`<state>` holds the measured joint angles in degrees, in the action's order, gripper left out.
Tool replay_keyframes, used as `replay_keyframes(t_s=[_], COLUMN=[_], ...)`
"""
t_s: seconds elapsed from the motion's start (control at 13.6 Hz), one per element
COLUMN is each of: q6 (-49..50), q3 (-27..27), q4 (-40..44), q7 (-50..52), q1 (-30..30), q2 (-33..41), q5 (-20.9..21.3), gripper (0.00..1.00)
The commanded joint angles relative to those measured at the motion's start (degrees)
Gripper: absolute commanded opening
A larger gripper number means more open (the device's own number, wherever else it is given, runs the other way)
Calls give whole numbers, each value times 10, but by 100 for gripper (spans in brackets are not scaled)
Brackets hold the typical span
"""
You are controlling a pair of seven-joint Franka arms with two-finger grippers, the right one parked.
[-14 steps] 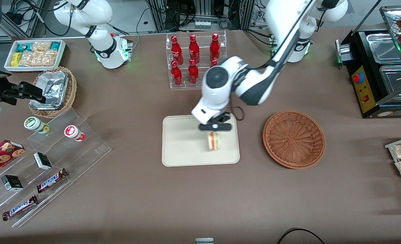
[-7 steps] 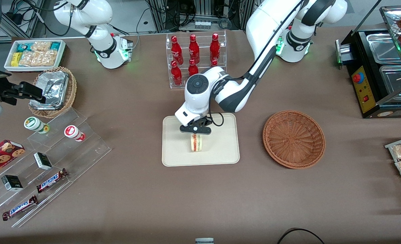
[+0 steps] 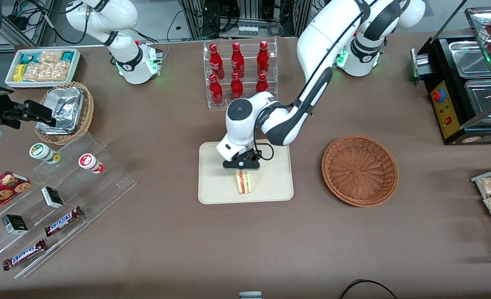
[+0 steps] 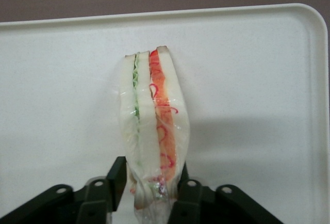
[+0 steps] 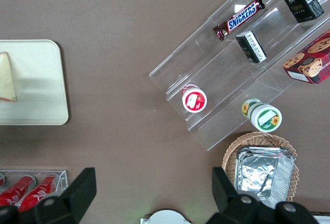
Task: Place sandwich from basket to tray
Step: 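Open the left gripper to release the sandwich on the tray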
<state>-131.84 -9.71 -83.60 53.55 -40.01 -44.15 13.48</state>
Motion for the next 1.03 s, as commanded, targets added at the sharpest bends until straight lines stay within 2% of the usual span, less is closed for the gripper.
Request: replay_keyframes(t_s=[0.0, 0.37, 0.52, 0.81, 0.96], q6=[18, 108, 125, 224, 285], q3=[6, 6, 6, 6, 6], q4=[8, 9, 8, 7, 4], q7=[19, 50, 51, 29, -44], q1=[-9, 6, 37, 124, 184], q2=[12, 105, 146, 230, 273], q5=[9, -9, -36, -71, -100], gripper=[100, 100, 100, 100, 100])
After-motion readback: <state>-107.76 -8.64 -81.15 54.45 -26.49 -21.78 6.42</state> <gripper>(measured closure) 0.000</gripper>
